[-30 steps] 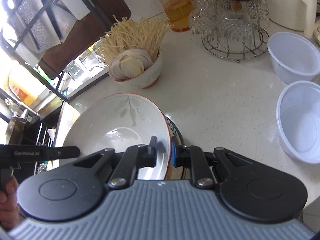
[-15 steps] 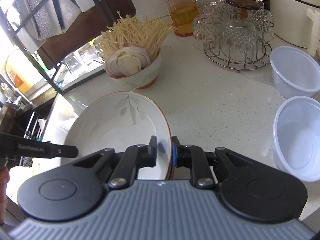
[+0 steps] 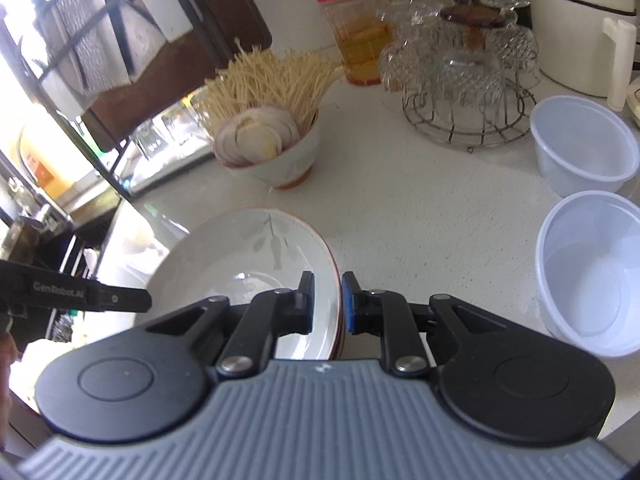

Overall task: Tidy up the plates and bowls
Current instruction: 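Lower the white bowl onto the plate stack and open the left gripper, then move the left gripper toward the nearer translucent plastic bowl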

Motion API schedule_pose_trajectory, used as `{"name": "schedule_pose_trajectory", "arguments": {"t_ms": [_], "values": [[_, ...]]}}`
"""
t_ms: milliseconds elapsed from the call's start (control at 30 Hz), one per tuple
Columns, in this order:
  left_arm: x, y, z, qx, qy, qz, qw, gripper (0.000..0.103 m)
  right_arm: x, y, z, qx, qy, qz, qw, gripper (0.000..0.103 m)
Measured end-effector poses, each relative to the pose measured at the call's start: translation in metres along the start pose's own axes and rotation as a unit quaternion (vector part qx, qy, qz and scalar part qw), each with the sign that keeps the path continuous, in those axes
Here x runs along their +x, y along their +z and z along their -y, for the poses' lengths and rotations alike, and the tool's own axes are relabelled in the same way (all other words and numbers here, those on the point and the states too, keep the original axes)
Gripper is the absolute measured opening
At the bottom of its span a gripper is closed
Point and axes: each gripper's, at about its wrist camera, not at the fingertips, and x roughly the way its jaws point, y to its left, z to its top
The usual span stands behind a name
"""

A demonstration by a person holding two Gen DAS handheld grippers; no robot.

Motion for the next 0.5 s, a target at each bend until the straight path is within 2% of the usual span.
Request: {"name": "schedule_pose_trajectory", "arguments": {"t_ms": [267,500], "values": [[-0.030,-0.011,0.030,0.008,-0.021,0.038,0.9990,0.018,-0.043,0.011,0.000,-0.007,0.025,0.043,0.999,0.019],[-0.067,-0.026,0.064,0.019,-0.045,0.079,0.9956,0.018,-0.091,0.016,0.009,-0.026,0.032,0.082,0.996,0.019]]}}
